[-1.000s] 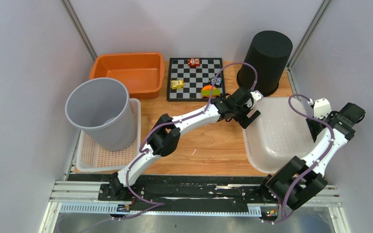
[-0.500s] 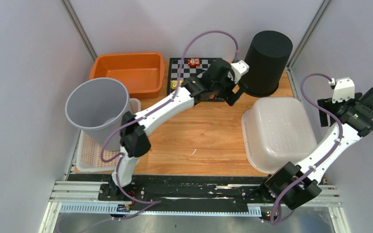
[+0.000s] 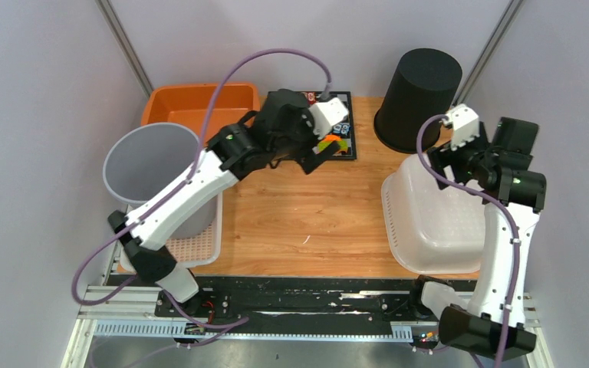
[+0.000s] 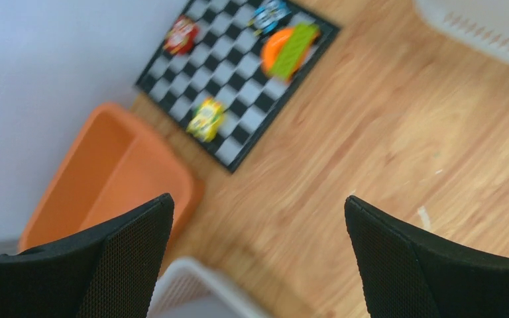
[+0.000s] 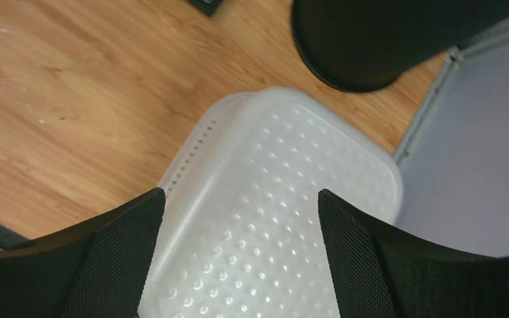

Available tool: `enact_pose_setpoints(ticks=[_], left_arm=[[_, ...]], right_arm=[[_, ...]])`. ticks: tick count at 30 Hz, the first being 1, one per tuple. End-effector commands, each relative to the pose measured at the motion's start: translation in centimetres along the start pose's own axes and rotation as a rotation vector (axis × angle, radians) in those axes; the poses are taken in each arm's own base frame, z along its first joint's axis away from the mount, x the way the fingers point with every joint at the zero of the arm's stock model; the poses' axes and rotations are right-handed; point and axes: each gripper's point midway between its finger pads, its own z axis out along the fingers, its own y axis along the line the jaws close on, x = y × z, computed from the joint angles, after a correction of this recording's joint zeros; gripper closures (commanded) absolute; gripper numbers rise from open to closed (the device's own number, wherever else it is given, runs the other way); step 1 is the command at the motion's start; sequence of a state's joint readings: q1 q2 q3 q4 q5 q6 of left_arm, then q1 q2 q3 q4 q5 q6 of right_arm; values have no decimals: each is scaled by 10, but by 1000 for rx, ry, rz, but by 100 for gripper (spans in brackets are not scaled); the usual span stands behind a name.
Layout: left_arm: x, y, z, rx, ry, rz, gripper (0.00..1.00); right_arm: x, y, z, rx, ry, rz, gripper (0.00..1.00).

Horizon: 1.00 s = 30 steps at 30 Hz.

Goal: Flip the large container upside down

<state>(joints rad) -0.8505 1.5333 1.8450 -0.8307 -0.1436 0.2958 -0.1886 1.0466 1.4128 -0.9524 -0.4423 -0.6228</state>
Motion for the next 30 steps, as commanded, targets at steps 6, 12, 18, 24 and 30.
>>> enact_pose_setpoints(ticks=[6,12,18,24,30], left_arm=[[67,98,-145,-290,50,-19,0],[116,132,-178,-415,135,-195,0],[146,143,-176,-410,183,-309,0],[129,151,-166,-400,107,-314,0],[85,162,-129,-348,96,-177,0]], right_arm=[[-22,103,42,-331,0,-186,12],[-22,160,55,-488,-46,-288,11],[-9,189,72,-560,-48,-310,11],[1,198,89,-569,-35,-303,11],[6,197,96,-548,-29,-313,11]])
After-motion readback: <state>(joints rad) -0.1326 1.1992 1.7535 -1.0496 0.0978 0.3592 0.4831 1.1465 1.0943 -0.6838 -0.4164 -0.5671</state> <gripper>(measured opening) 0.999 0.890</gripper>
